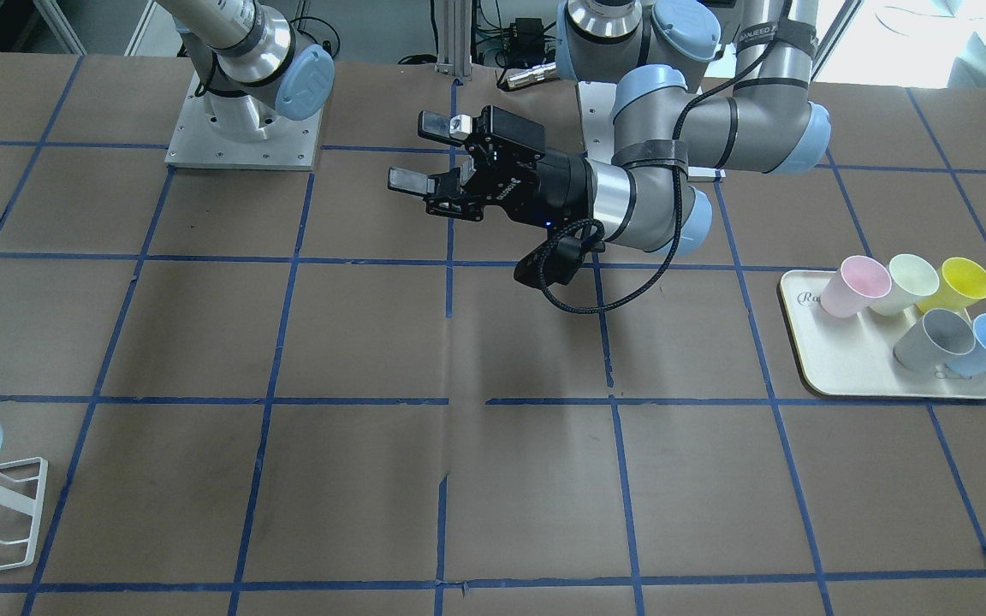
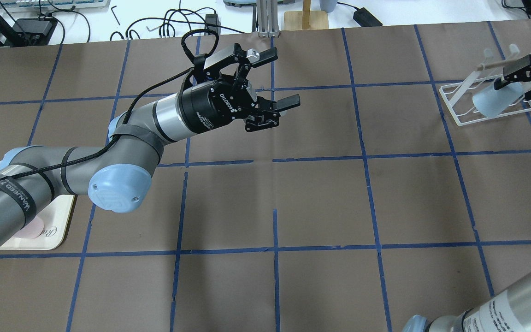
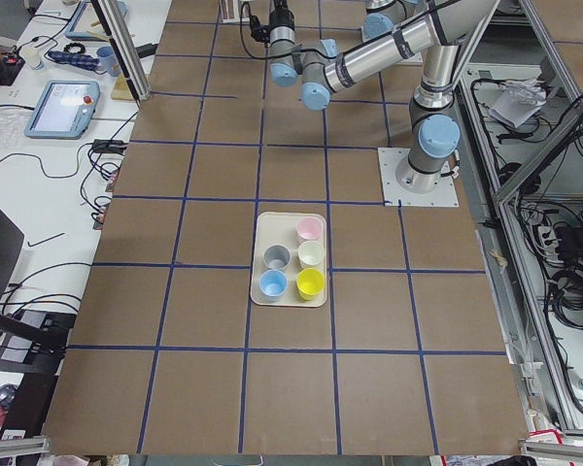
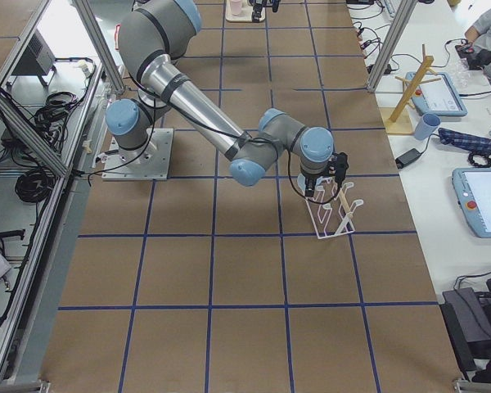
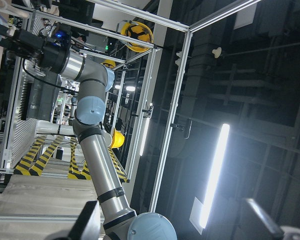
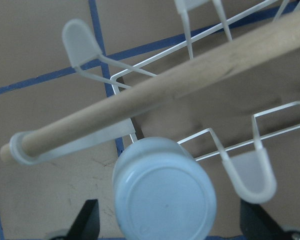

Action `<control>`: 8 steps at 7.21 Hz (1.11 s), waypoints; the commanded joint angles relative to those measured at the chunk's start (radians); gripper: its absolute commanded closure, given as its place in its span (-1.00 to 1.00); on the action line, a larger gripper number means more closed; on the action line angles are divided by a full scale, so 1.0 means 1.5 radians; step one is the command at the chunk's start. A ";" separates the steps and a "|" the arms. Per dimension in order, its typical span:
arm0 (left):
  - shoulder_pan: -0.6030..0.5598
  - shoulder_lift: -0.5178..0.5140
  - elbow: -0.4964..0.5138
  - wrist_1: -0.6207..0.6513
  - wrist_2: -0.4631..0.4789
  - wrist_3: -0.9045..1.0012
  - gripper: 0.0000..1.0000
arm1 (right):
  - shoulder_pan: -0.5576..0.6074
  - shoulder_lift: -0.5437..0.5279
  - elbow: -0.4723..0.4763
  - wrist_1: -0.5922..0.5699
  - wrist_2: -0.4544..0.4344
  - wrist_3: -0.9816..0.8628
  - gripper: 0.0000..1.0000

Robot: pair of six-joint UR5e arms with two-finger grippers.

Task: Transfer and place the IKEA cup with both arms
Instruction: 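Close the right gripper on the blue cup while the left gripper moves toward center, then lift the blue cup out of the rack with the right gripper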

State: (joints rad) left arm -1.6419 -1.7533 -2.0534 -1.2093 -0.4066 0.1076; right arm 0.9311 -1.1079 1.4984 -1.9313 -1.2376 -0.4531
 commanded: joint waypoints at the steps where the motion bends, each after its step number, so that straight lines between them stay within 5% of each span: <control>1: -0.014 -0.012 -0.001 0.012 -0.043 -0.005 -1.00 | 0.000 0.006 -0.001 -0.001 0.005 -0.003 -1.00; 3: -0.014 -0.020 -0.001 0.020 -0.046 -0.005 -1.00 | 0.001 0.008 -0.001 -0.001 0.006 -0.003 -0.96; 6: -0.014 -0.029 0.002 0.021 -0.039 -0.004 -1.00 | 0.000 0.007 -0.006 -0.001 0.007 -0.015 -0.11; 8: -0.016 -0.030 0.001 0.040 -0.042 -0.004 -1.00 | 0.000 0.001 -0.012 0.001 0.008 -0.016 0.14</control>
State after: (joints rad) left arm -1.6648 -1.7966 -2.0525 -1.1665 -0.4674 0.1013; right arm 0.9314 -1.0996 1.4855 -1.9314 -1.2262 -0.4758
